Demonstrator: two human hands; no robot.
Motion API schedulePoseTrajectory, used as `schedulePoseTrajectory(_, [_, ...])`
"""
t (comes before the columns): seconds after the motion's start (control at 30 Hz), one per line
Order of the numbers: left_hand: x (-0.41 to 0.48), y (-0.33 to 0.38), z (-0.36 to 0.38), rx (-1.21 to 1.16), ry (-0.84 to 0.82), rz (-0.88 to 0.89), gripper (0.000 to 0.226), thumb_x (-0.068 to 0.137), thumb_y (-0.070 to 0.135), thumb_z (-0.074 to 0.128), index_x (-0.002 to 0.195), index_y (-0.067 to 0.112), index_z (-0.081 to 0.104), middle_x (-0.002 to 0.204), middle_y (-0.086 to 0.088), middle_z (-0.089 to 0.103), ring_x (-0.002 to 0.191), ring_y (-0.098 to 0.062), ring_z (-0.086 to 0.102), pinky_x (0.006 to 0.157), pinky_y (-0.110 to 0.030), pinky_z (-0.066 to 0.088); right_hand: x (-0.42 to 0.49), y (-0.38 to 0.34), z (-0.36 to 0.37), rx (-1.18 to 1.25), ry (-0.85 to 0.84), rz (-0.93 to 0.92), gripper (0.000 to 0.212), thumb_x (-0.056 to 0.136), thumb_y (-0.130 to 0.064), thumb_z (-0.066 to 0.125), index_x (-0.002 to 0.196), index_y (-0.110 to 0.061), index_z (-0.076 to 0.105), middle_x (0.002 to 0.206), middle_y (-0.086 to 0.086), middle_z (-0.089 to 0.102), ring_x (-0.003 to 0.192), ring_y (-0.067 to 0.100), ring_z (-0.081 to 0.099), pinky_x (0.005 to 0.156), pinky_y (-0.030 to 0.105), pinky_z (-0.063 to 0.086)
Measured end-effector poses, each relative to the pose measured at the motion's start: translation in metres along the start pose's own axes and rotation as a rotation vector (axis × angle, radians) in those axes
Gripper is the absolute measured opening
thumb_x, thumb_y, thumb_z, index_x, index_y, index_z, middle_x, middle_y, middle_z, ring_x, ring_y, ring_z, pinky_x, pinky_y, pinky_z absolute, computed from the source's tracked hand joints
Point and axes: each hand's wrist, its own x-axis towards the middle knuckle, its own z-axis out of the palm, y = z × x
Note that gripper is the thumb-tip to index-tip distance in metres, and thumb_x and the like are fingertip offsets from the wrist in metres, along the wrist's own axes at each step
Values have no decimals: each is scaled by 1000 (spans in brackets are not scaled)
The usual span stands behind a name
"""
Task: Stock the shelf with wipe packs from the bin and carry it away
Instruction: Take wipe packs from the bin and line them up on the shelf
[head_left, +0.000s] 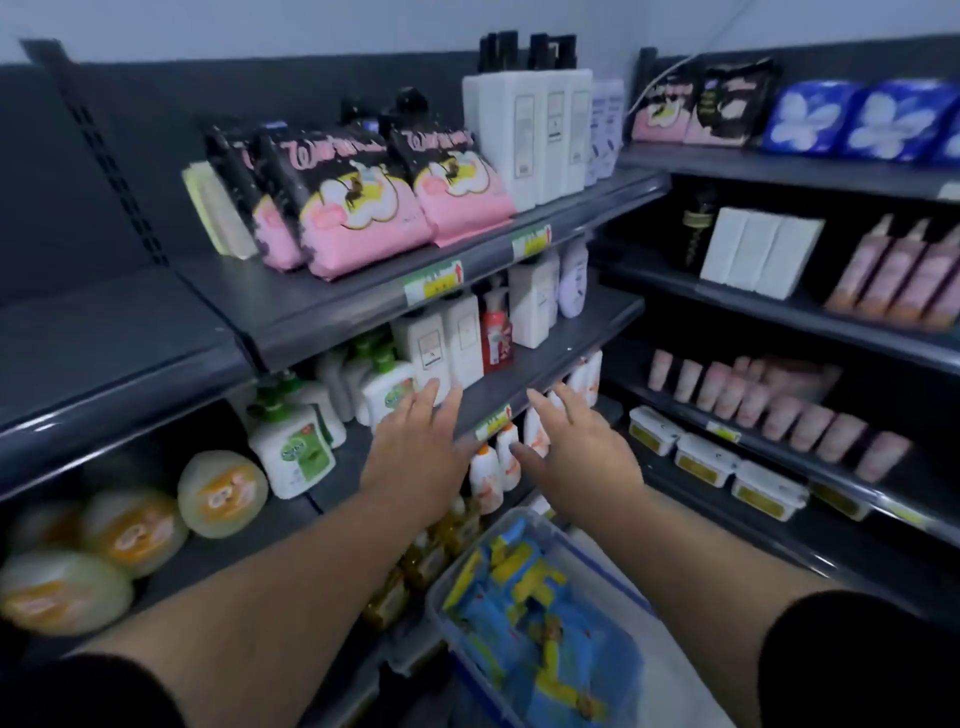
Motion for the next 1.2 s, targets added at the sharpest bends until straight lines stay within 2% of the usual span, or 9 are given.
schedulePoseTrajectory(0.17, [10, 22, 76, -51, -163, 32, 63, 100, 46, 34, 152, 24, 6, 160, -1, 1, 146, -23, 6, 116, -38, 13, -8, 67, 46, 44, -151, 152, 67, 93, -60, 38, 151, -35, 14, 160, -4, 9, 140, 24, 27, 107, 42, 36])
schedulePoseTrajectory(0.33, [6, 19, 155, -58, -322, 38, 66, 98, 50, 34, 152, 21, 10, 159, -5, 9, 145, -23, 12, 116, -36, 17, -34, 115, 117, 81, -271, 299, 65, 95, -58, 36, 151, -33, 14, 160, -2, 9, 142, 24, 25, 108, 40, 36])
schedulePoseTrajectory(0.47, [-6, 15, 229, -91, -459, 67, 67, 97, 47, 41, 152, 20, 14, 159, -4, 9, 144, -23, 15, 116, -37, 20, -61, 136, 185, 102, -358, 445, 65, 94, -56, 42, 150, -33, 19, 159, -3, 13, 140, 24, 29, 105, 37, 37])
schedulePoseTrajectory(0.7, [-18, 15, 343, -111, -713, 147, 66, 98, 47, 39, 153, 25, 8, 160, 1, 0, 146, -23, 6, 117, -37, 15, -93, 158, 290, 177, -519, 599, 69, 94, -50, 49, 151, -32, 15, 159, -1, 13, 138, 26, 32, 104, 38, 38])
schedulePoseTrajectory(0.83, [-20, 14, 388, -115, -761, 190, 67, 97, 47, 41, 152, 26, 9, 161, 1, 0, 147, -23, 5, 118, -39, 13, -108, 167, 340, 228, -614, 672, 76, 90, -38, 58, 152, -27, 14, 158, 6, 18, 139, 27, 32, 107, 38, 37])
schedulePoseTrajectory(0.97, [-25, 15, 409, -99, -751, 250, 68, 97, 47, 42, 152, 26, 10, 160, -1, 2, 146, -21, 8, 118, -39, 14, -118, 168, 374, 271, -644, 715, 79, 85, -29, 64, 150, -27, 18, 132, 8, 50, 117, 28, 52, 94, 40, 47])
schedulePoseTrajectory(1.03, [-28, 17, 412, -115, -754, 258, 67, 97, 47, 42, 152, 26, 11, 160, -1, 3, 146, -21, 7, 117, -37, 12, -120, 170, 384, 255, -630, 745, 69, 85, -25, 63, 144, -24, 27, 123, 10, 54, 111, 30, 55, 91, 41, 47])
schedulePoseTrajectory(1.13, [-31, 19, 412, -118, -785, 278, 66, 98, 47, 40, 152, 29, 8, 161, 2, -2, 147, -20, 4, 116, -37, 10, -119, 174, 387, 247, -644, 763, 47, 89, -21, 58, 133, -17, 44, 122, 12, 56, 112, 31, 54, 91, 37, 46])
schedulePoseTrajectory(1.2, [-32, 20, 408, -122, -802, 282, 65, 98, 47, 39, 152, 30, 8, 160, 3, -3, 147, -20, 3, 117, -38, 9, -119, 175, 385, 249, -676, 729, 44, 89, -22, 59, 132, -17, 49, 123, 11, 53, 113, 29, 54, 91, 35, 46])
